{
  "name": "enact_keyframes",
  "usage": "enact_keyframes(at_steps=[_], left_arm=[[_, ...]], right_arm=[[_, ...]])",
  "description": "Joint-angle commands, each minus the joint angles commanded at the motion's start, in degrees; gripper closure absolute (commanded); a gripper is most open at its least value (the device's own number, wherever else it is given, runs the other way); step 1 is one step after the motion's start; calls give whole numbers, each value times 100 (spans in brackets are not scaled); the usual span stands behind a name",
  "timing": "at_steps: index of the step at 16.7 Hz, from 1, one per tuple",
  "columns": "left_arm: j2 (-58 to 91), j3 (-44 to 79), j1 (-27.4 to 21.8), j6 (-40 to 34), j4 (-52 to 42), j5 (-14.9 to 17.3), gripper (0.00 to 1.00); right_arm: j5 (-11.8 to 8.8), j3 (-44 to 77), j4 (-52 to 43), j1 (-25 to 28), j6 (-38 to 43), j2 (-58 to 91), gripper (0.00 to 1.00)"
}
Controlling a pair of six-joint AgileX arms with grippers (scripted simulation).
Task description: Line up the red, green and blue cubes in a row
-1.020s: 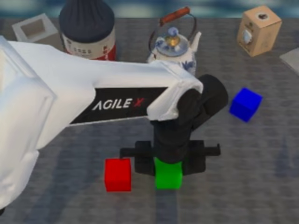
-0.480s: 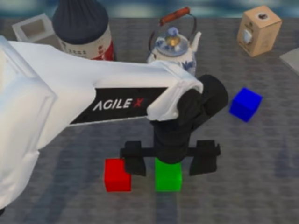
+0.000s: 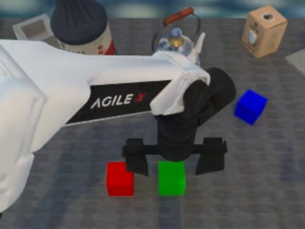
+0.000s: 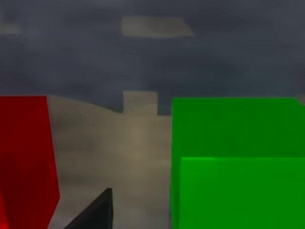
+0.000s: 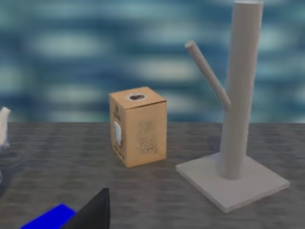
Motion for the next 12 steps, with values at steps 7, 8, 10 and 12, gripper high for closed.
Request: enact_keyframes(at_steps=[7, 8, 10, 12], left_arm=[[-319, 686, 67, -16, -1007, -17, 0], [-319, 686, 67, -16, -1007, -17, 0], [-298, 672, 35, -15, -991, -15, 0], [-455, 532, 125, 6, -887, -19, 0]], right_arm=[[0, 0, 0, 0, 0, 0, 0], [0, 0, 0, 0, 0, 0, 0], [0, 0, 0, 0, 0, 0, 0], [-7, 174, -128, 35, -60, 174, 0]])
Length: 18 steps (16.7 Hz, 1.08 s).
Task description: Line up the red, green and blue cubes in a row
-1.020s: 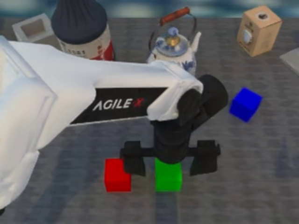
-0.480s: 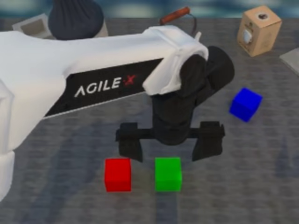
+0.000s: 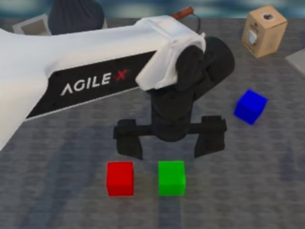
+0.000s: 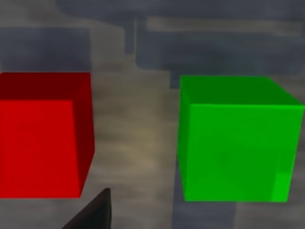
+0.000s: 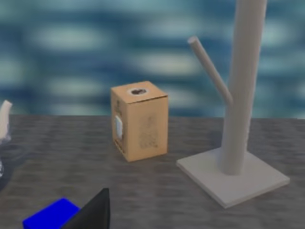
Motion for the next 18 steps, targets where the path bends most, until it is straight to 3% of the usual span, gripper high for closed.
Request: enact_keyframes(at_steps=[4, 8, 18], left_arm=[[-958, -893, 536, 233, 626, -21, 0], [-2629, -2509, 1394, 787, 1578, -40, 0], [-8195, -7401, 3818, 3243, 4337, 9, 0]], right_arm=[[-9, 1069, -731, 166, -342, 1079, 0], [6, 2944, -1928, 407, -901, 3118, 0], [59, 8233, -5499, 1127, -2542, 9782, 0]])
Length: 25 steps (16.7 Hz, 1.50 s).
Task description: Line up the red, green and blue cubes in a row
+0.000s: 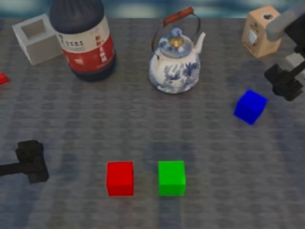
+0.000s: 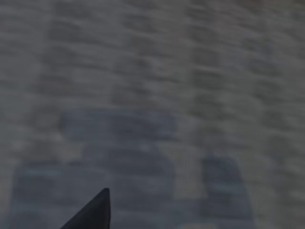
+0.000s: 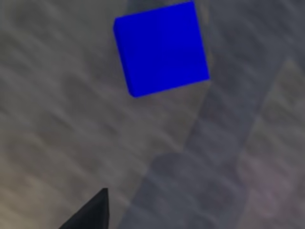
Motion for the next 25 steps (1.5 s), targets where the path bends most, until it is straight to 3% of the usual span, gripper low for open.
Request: enact_keyframes(at_steps=[5, 9, 17, 25], left_arm=[[-2348, -1469, 883, 1226, 1473, 66, 0], [-3243, -1916, 1239, 1763, 2230, 104, 0], [-3324, -1948, 1270, 1813, 2307, 108, 0], [-3324, -1948, 1270, 1813, 2307, 108, 0]], right_arm=[[-12, 1963, -1219, 269, -582, 2096, 0], [-29, 2828, -1675, 380, -821, 2938, 0], [-30, 2800, -1607, 373, -847, 3027, 0], [-27, 1716, -146, 399, -830, 3390, 0]])
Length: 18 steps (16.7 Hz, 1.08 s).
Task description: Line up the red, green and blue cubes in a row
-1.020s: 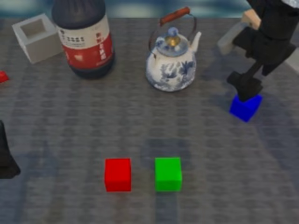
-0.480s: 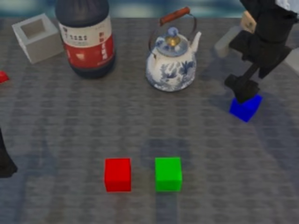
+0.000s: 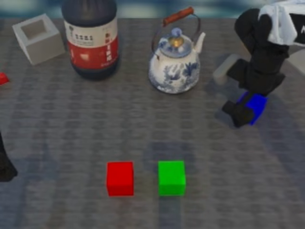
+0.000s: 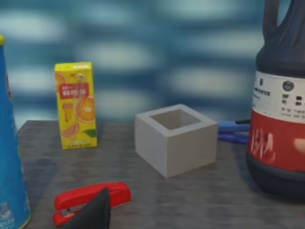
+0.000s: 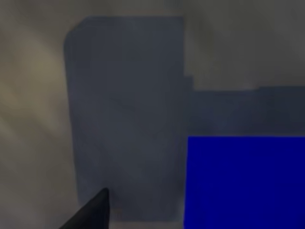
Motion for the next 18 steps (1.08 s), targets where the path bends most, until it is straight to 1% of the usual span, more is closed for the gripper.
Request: enact_keyframes(at_steps=[4, 17, 18], left_arm=[[0, 0, 0, 0, 0, 0, 0], [0, 0, 0, 0, 0, 0, 0], [0, 0, 0, 0, 0, 0, 0]], right_arm=[[0, -11, 12, 0, 0, 5, 0], [0, -11, 12, 0, 0, 5, 98], [0, -11, 12, 0, 0, 5, 100]])
